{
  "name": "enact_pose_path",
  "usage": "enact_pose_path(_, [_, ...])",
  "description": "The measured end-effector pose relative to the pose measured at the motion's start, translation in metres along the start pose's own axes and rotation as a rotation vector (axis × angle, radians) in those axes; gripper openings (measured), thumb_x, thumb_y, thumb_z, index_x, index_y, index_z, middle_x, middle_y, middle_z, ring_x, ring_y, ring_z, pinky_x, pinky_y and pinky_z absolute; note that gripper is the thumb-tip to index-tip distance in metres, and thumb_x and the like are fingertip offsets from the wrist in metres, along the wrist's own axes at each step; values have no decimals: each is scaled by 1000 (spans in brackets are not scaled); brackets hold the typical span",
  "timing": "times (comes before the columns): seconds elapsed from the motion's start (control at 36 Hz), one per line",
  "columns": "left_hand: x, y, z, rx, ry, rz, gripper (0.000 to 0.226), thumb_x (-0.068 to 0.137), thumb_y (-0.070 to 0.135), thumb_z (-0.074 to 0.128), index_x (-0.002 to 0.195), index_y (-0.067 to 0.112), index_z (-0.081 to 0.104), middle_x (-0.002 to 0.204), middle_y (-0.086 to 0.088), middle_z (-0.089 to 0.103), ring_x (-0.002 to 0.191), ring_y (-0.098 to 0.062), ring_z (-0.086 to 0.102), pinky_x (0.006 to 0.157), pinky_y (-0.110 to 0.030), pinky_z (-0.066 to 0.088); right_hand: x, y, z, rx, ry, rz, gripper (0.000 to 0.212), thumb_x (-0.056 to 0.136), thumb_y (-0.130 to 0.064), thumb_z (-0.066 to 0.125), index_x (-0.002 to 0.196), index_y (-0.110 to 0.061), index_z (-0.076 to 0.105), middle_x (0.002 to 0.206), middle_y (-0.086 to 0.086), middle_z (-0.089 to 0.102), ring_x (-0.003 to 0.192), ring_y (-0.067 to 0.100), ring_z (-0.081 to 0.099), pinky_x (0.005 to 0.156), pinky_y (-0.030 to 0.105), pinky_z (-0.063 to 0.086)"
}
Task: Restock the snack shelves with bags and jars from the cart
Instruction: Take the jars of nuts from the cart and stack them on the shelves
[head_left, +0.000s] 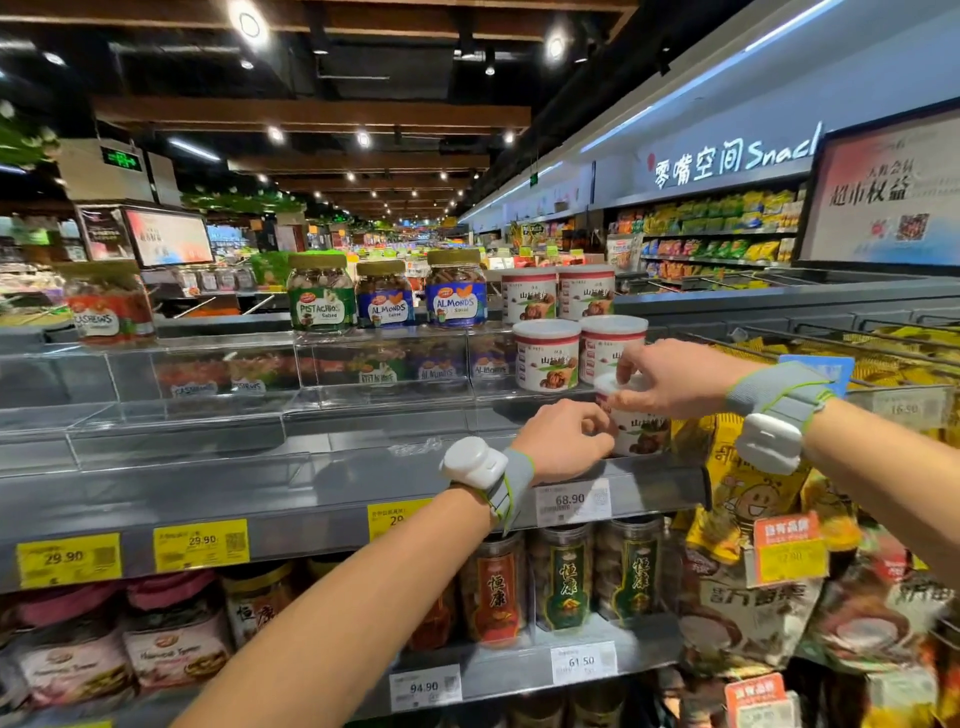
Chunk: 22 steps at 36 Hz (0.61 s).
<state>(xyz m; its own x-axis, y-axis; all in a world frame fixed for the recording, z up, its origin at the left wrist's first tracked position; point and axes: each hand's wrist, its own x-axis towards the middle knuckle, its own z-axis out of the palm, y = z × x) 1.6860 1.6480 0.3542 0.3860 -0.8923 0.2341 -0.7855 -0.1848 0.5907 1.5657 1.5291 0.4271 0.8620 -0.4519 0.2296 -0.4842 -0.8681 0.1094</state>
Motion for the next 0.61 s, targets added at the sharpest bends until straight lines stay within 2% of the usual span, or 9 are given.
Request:
enact_pose_path(0.06, [-1, -1, -1, -46, 82, 19, 26, 90, 28, 61, 113, 22, 70, 118, -2, 69, 107, -26, 64, 96, -39, 52, -4, 0, 1, 48, 45, -9, 41, 92, -58, 55, 115, -23, 59, 105, -4, 57, 97, 18, 56, 81, 35, 49])
enact_pose_path(0.14, [-9, 0, 0, -172, 281, 100, 21, 85, 22, 58, 101, 29, 68, 110, 1, 67, 102, -19, 63, 96, -40, 51, -20, -2, 7, 183, 315, -65, 29, 96, -41, 50, 111, -21, 65, 109, -4, 64, 106, 21, 55, 89, 38, 45])
enact_pose_path(0.19, [-19, 7, 4, -292, 398, 183, 20, 82, 17, 56, 95, 31, 64, 105, 3, 63, 99, -16, 62, 94, -40, 52, -40, -9, 16, 337, 507, -32, 24, 94, -24, 48, 105, -19, 69, 103, -3, 67, 99, 21, 54, 86, 34, 42])
enact_pose_path(0.28, [-41, 26, 14, -444, 500, 335, 22, 80, 7, 58, 94, 23, 63, 103, -1, 60, 95, -16, 62, 90, -35, 52, -76, -32, 29, 592, 688, 83, 25, 85, -16, 47, 97, -21, 69, 95, -7, 68, 90, 13, 58, 80, 25, 45])
enact_pose_path(0.33, [-60, 35, 32, -516, 472, 399, 23, 79, 5, 59, 99, 15, 65, 103, -4, 60, 91, -15, 60, 85, -32, 51, -106, -44, 52, 723, 751, 194, 24, 84, -9, 52, 91, -26, 67, 88, -12, 68, 81, 8, 61, 74, 20, 47])
enact_pose_path(0.42, [-82, 37, 69, -574, 316, 414, 22, 82, 10, 61, 103, 15, 63, 99, -4, 61, 86, -17, 59, 82, -33, 50, -149, -51, 92, 853, 749, 385, 21, 84, -12, 57, 88, -31, 66, 86, -13, 68, 76, 5, 61, 75, 29, 50])
enact_pose_path(0.47, [-99, 38, 100, -606, 139, 392, 15, 88, 15, 64, 102, 18, 60, 82, -3, 62, 77, -19, 59, 75, -36, 49, -189, -52, 123, 870, 680, 508, 21, 91, -10, 57, 89, -31, 64, 85, -13, 67, 75, -3, 59, 75, 25, 47])
enact_pose_path(0.53, [-114, 34, 130, -598, -25, 324, 12, 93, 18, 65, 103, 17, 59, 65, 0, 56, 65, -20, 55, 67, -36, 46, -226, -55, 152, 907, 588, 628, 20, 96, -12, 56, 90, -30, 62, 75, -10, 65, 61, -3, 56, 62, 20, 43])
enact_pose_path(0.61, [-159, 41, 195, -568, -277, 285, 15, 92, 26, 68, 102, 19, 58, 62, 0, 59, 76, -33, 64, 67, -37, 48, -313, -60, 191, 924, 462, 843, 16, 100, -13, 57, 94, -28, 61, 62, -6, 64, 48, 2, 51, 49, 21, 42])
